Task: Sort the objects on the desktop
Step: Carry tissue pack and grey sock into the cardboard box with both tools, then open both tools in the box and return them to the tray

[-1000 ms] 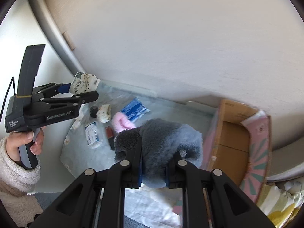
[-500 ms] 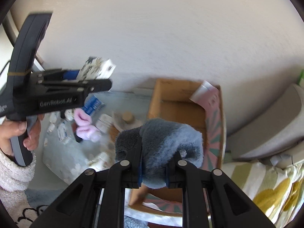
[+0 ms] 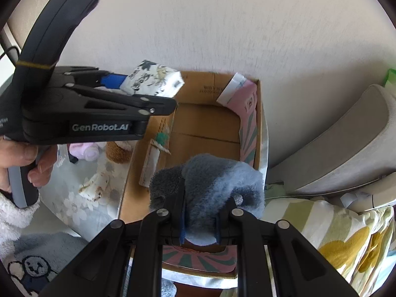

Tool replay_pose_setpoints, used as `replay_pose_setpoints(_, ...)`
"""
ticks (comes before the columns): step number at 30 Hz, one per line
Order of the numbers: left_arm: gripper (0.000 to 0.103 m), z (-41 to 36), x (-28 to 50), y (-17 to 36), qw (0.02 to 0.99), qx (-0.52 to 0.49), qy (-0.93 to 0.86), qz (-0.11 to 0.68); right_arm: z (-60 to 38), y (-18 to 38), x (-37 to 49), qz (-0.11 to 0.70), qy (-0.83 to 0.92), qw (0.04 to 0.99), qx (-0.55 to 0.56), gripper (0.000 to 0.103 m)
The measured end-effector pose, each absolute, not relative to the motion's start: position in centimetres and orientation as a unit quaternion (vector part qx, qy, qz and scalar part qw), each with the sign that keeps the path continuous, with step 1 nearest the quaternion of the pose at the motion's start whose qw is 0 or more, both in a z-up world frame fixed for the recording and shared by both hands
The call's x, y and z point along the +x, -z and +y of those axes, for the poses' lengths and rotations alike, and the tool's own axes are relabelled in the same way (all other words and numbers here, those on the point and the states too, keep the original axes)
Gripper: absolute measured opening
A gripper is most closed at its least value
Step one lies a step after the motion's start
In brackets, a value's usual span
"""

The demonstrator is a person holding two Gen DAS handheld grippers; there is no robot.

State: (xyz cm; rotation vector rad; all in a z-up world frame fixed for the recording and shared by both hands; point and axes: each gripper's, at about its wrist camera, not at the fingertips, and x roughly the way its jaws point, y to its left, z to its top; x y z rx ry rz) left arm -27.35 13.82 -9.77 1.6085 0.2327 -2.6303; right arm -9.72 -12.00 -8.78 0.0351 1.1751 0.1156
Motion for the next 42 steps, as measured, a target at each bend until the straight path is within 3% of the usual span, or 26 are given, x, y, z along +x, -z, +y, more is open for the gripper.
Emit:
replay_pose_setpoints(16,0.059,14.8,-28.9,12.1,0.040,0.540,0.836,0.088,-10.5,11.3,-8.5,0.574,-0.099,0.813,-0.004,0.016)
replay_pose_setpoints(18,0.060,14.8,-29.0,12.1,0.041,0.541,0.835,0.089,-10.3,11.4,-8.2,0.576,-0.103,0.811,-0.003,0.020)
replay_pose_setpoints(20,0.062,14.7,-28.9,11.7,0.043,0.533,0.840,0.091,-10.1,11.7,-7.9,0.583,-0.111,0.805,-0.001,0.032)
replay_pose_setpoints(21,0.074,14.7,-28.9,11.5,0.045,0.530,0.842,0.090,-10.1,11.7,-7.8,0.585,-0.112,0.804,0.000,0.039)
replay_pose_setpoints(23,0.102,14.6,-28.9,11.0,0.053,0.523,0.846,0.087,-10.0,11.6,-7.8,0.583,-0.116,0.804,0.004,0.068)
replay_pose_setpoints(25,0.103,14.3,-28.6,10.4,0.062,0.508,0.854,0.090,-9.9,11.4,-7.8,0.576,-0.121,0.808,0.009,0.082)
replay_pose_setpoints(42,0.103,9.0,-23.7,7.9,0.114,0.487,0.857,0.129,-8.6,7.1,-8.2,0.533,-0.099,0.840,0.008,0.082)
